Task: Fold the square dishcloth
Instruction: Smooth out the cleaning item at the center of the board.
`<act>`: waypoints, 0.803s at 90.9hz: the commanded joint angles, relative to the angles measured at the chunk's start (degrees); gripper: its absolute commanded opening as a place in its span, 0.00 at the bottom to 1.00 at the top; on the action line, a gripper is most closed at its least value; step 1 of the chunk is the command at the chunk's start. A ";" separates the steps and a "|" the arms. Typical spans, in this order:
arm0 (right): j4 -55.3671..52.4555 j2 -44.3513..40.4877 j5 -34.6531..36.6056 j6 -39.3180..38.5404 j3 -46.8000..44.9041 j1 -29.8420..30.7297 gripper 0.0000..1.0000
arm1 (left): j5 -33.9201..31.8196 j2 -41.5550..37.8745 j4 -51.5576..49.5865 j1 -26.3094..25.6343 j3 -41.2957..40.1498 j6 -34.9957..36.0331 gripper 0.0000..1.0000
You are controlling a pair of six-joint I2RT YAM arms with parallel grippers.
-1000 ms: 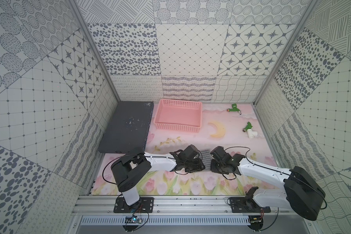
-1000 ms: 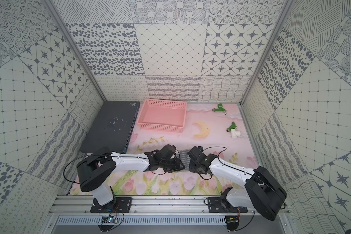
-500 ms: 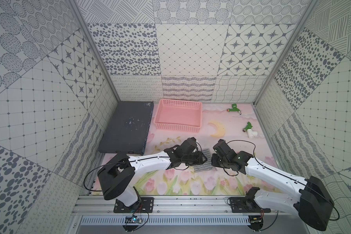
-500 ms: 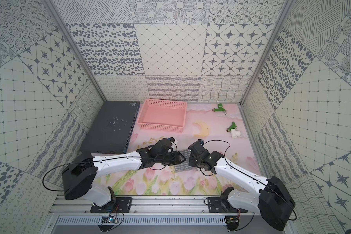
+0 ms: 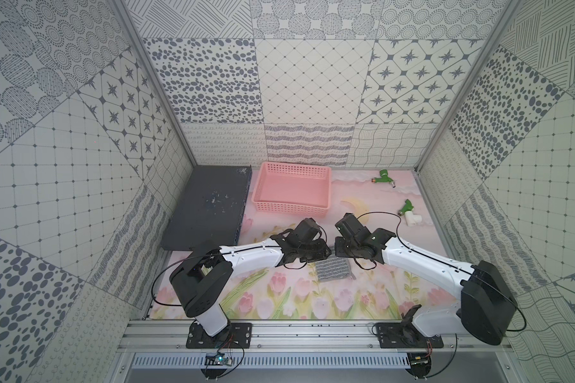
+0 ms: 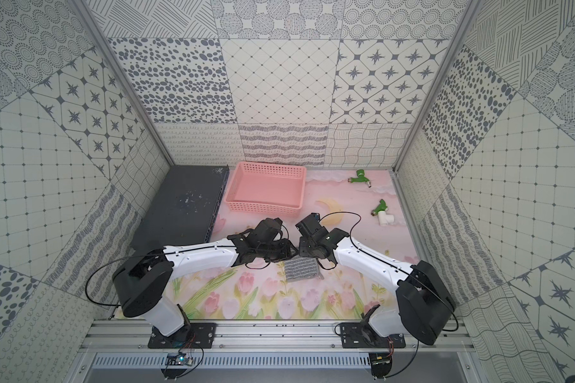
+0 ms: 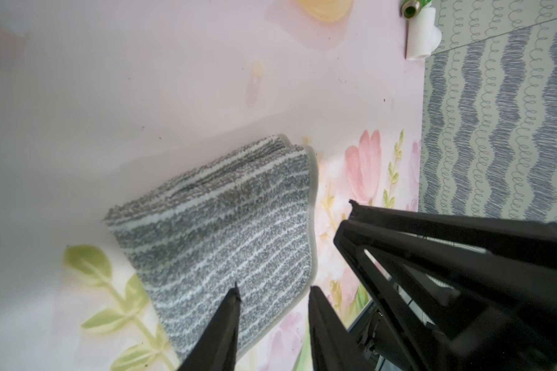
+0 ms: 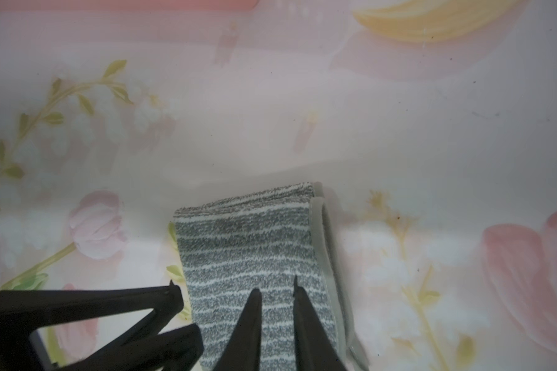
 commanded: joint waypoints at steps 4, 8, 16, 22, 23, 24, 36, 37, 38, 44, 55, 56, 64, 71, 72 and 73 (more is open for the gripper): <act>3.58 3.19 0.01 -1.27 1.15 -1.36 0.20 | 1.25 3.10 0.13 2.17 1.26 2.28 0.37; 4.38 4.21 -0.31 -1.46 1.05 -1.87 0.20 | 1.32 3.69 0.34 2.54 1.38 2.42 0.36; 5.48 6.08 -0.60 -1.84 0.99 -3.05 0.20 | 1.24 5.37 0.39 3.35 1.94 2.89 0.35; 6.45 7.18 -1.13 -2.15 0.83 -4.02 0.19 | 1.08 6.59 0.55 4.01 2.21 3.06 0.35; 6.61 7.34 -1.25 -2.24 0.80 -4.14 0.20 | 1.07 6.80 0.60 4.12 2.29 3.11 0.35; 6.78 7.51 -1.35 -2.28 0.74 -4.34 0.19 | 1.02 6.99 0.63 4.22 2.38 3.13 0.35; 8.92 9.15 -2.90 -2.80 0.03 -5.96 0.19 | 1.45 9.60 1.19 5.22 3.14 3.23 0.34; 9.12 9.24 -3.06 -2.83 -0.04 -6.09 0.19 | 1.52 9.71 1.28 5.30 3.19 3.19 0.34; 9.31 9.38 -3.18 -2.84 -0.16 -6.15 0.19 | 1.64 9.85 1.32 5.43 3.18 3.13 0.34; 10.50 10.17 -3.96 -3.03 -0.51 -6.72 0.19 | 1.88 10.43 1.76 5.86 3.16 3.00 0.34; 12.01 11.78 -4.76 -3.01 -1.01 -7.20 0.19 | 2.12 10.87 2.05 6.17 3.12 3.06 0.34; 12.07 11.92 -4.82 -3.02 -1.04 -7.19 0.19 | 2.16 10.87 2.06 6.17 3.14 3.06 0.34; 12.76 13.09 -5.18 -3.01 -1.07 -7.46 0.19 | 2.00 10.88 2.23 6.17 3.14 3.05 0.36; 13.03 14.11 -5.40 -3.09 -0.83 -7.67 0.18 | 1.84 10.59 2.29 6.22 3.05 3.26 0.38; 13.02 14.23 -5.41 -3.10 -0.82 -7.69 0.18 | 1.76 10.56 2.26 6.19 3.06 3.30 0.39; 13.10 14.38 -5.41 -3.11 -0.81 -7.65 0.18 | 1.67 10.50 2.25 6.18 3.07 3.31 0.39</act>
